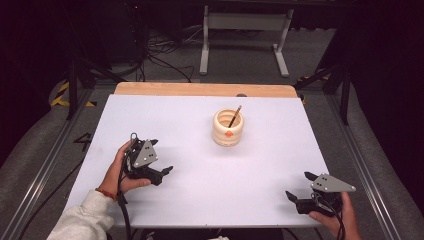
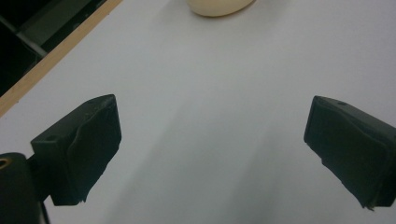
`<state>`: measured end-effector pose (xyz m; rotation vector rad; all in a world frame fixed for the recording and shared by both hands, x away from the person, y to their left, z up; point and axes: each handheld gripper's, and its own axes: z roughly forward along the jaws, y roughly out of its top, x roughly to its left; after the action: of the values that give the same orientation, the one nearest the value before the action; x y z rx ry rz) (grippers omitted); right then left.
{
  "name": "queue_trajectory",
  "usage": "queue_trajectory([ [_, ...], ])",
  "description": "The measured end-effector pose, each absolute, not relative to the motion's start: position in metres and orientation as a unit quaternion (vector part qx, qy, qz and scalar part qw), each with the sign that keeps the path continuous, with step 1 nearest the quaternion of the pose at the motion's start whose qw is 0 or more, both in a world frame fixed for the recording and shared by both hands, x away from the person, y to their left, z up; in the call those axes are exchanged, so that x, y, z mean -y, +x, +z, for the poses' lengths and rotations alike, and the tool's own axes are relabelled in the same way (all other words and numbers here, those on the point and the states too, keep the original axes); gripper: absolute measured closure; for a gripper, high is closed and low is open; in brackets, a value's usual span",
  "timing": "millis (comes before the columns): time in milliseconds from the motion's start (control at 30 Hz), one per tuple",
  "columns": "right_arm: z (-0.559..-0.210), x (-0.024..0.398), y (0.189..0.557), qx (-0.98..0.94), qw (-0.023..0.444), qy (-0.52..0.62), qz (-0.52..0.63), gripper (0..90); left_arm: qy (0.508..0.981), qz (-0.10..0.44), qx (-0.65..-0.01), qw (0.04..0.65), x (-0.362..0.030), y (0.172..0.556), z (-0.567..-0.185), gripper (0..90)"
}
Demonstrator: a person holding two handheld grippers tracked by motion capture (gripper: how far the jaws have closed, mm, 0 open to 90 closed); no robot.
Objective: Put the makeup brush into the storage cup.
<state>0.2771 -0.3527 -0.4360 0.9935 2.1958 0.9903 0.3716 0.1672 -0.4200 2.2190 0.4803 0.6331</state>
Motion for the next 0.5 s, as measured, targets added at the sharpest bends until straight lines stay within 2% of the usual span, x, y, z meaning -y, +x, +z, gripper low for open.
queue_trajectory([
  [500,-0.436,0.352,0.277,-0.813,0.265,0.366,0.367,9.5,0.872,0.244,-0.205,0.372,-0.184,0.365,-0.43,5.1],
])
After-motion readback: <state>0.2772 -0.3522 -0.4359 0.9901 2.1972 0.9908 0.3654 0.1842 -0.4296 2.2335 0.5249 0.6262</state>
